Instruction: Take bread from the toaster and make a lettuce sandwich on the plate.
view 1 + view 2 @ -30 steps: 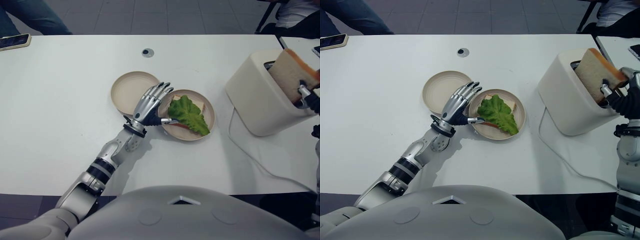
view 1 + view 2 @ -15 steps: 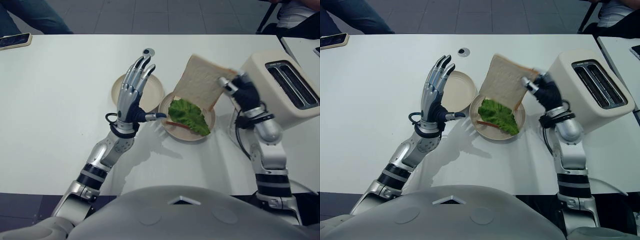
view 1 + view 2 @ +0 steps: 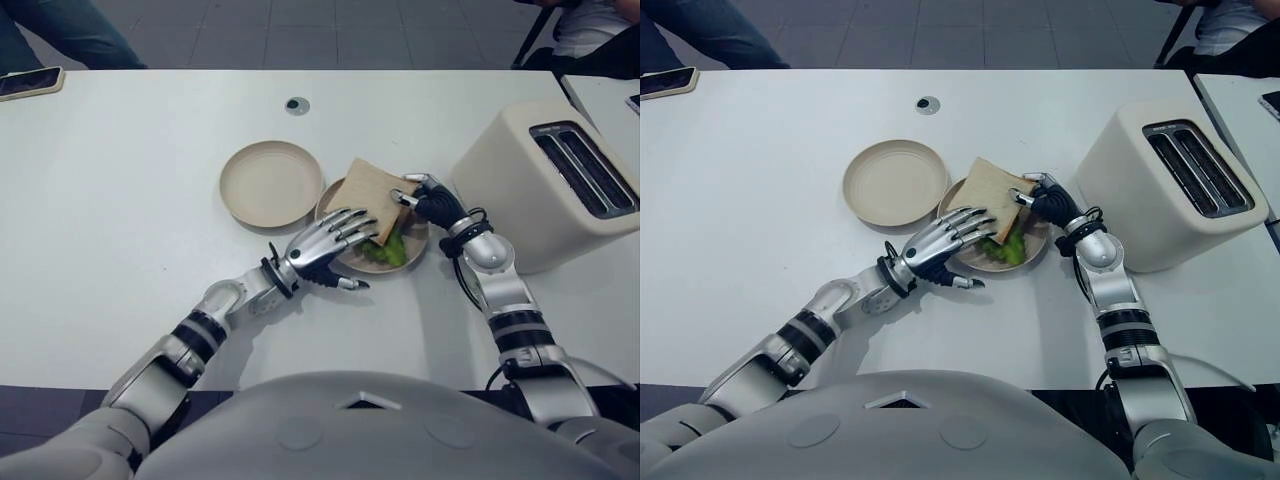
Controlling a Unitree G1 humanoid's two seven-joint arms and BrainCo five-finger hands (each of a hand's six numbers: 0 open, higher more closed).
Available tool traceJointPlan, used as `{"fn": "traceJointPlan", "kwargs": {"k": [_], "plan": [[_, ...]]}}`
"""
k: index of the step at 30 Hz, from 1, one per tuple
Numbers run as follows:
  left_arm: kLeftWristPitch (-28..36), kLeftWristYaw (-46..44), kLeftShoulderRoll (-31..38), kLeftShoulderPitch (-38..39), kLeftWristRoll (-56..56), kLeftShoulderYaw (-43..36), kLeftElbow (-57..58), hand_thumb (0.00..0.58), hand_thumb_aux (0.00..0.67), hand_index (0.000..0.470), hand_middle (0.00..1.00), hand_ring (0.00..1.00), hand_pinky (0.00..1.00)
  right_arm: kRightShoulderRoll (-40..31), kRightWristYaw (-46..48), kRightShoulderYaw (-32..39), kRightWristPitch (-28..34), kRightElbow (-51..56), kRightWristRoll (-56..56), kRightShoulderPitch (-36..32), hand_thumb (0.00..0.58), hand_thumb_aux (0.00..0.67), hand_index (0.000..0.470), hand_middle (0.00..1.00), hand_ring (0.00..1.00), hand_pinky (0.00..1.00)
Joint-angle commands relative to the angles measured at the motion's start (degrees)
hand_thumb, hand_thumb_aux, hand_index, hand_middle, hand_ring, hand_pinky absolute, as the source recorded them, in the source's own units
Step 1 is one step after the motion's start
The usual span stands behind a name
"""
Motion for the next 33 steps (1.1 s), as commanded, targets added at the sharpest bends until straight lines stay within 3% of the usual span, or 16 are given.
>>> {"fn": "traceJointPlan", "kwargs": {"k": [1, 2, 4, 7, 9, 10, 11, 12, 13, 14, 16, 19, 23, 26, 28, 33], "plan": [[3.0, -5.1, -1.4, -1.8, -0.6, -2.4, 10.6, 0.454, 0.357, 0.251, 0.0, 0.0, 0.0, -1.1, 1.4, 2.6, -1.4, -1.6, -3.5, 3.1, 0.408, 0.305, 0.214, 0.77, 0.77, 0.77], [2.5, -4.7, -1.3, -1.8, -1.3, -2.5, 10.7, 0.484, 0.397, 0.278, 0.0, 0.0, 0.0, -1.3, 0.0, 2.0, -2.2, -2.0, -4.0, 3.1, 0.0, 0.0, 0.0, 0.0, 0.0, 0.0], [0.7, -4.3, 0.1, -0.9, -2.5, -2.9, 9.4, 0.503, 0.426, 0.299, 0.0, 0.0, 0.0, -1.5, -12.0, -3.2, -5.4, -4.0, -9.3, 1.3, 0.0, 0.0, 0.0, 0.0, 0.0, 0.0], [-2.0, -4.2, 2.7, 2.0, -4.7, -2.8, 5.7, 0.56, 0.547, 0.383, 0.0, 0.0, 0.0, 0.0, -32.0, -13.3, -8.9, -15.4, -18.6, 0.0, 0.0, 0.0, 0.0, 0.0, 0.0, 0.0], [-2.5, -3.8, 3.8, 3.2, -5.7, -2.2, 3.0, 0.564, 0.56, 0.393, 0.0, 0.0, 0.0, 2.0, -34.5, -14.6, -9.7, -22.1, -19.2, 1.8, 0.0, 0.0, 0.0, 0.0, 0.0, 0.0], [-2.8, -3.2, 4.0, 3.5, -6.6, -1.4, 1.3, 0.577, 0.62, 0.435, 0.0, 0.0, 0.0, 2.4, -32.8, -13.5, -9.4, -23.8, -18.0, 3.3, 0.0, 0.0, 0.0, 0.0, 0.0, 0.0], [-3.2, -2.6, 3.9, 3.9, -8.1, -0.3, -0.7, 0.58, 0.67, 0.47, 0.09, 0.09, 0.09, 2.2, -30.1, -11.9, -8.8, -25.1, -16.7, 5.0, 0.0, 0.0, 0.0, 0.26, 0.26, 0.26], [-4.2, -1.9, 3.8, 4.4, -10.0, 1.0, -3.2, 0.58, 0.67, 0.47, 0.25, 0.25, 0.25, 1.8, -26.8, -10.4, -8.4, -25.9, -14.3, 6.8, 0.0, 0.0, 0.0, 0.89, 0.89, 0.89], [-6.5, -1.6, 3.2, 5.4, -14.0, 2.7, -6.6, 0.58, 0.67, 0.47, 1.0, 1.0, 1.0, 0.6, -22.2, -8.9, -8.2, -26.5, -10.5, 9.3, 0.464, 0.37, 0.26, 1.0, 1.0, 1.0], [-9.1, -2.0, 2.8, 6.4, -18.8, 4.1, -10.2, 0.58, 0.67, 0.47, 1.0, 1.0, 1.0, -0.8, -17.4, -7.9, -7.9, -27.1, -5.8, 11.7, 0.58, 0.67, 0.47, 1.0, 1.0, 1.0], [-13.9, -4.6, 2.6, 9.1, -31.4, 6.0, -20.1, 0.58, 0.67, 0.47, 1.0, 1.0, 1.0, -5.2, -6.7, -7.0, -10.4, -28.8, 5.4, 18.2, 0.58, 0.67, 0.47, 1.0, 1.0, 1.0], [-14.6, -10.8, 5.3, 13.6, -46.0, 6.7, -31.9, 0.58, 0.67, 0.47, 1.0, 1.0, 1.0, -13.5, 7.1, -6.4, -18.4, -31.8, 15.3, 30.5, 0.58, 0.67, 0.47, 1.0, 1.0, 1.0], [-10.2, -24.0, 11.5, 20.1, -49.7, 3.5, -31.2, 0.58, 0.67, 0.47, 1.0, 1.0, 1.0, -20.4, 18.0, -2.0, -24.8, -26.8, 10.0, 39.9, 0.58, 0.67, 0.47, 1.0, 1.0, 1.0], [-5.5, -33.6, 12.2, 21.9, -40.8, -3.8, -16.3, 0.58, 0.67, 0.47, 1.0, 1.0, 1.0, -17.0, 17.6, 3.3, -23.9, -19.3, -2.3, 33.5, 0.58, 0.67, 0.47, 1.0, 1.0, 1.0], [-3.1, -34.4, 8.9, 20.5, -36.7, -5.4, -8.9, 0.58, 0.67, 0.47, 1.0, 1.0, 1.0, -12.2, 13.0, 5.3, -22.1, -15.5, -9.8, 26.9, 0.58, 0.67, 0.47, 1.0, 1.0, 1.0], [4.9, -21.1, -1.2, 8.4, -29.2, -1.1, 6.6, 0.58, 0.67, 0.47, 1.0, 1.0, 1.0, -3.0, -6.8, 5.5, -11.9, -4.6, -25.6, 12.3, 0.58, 0.67, 0.47, 1.0, 1.0, 1.0]]}}
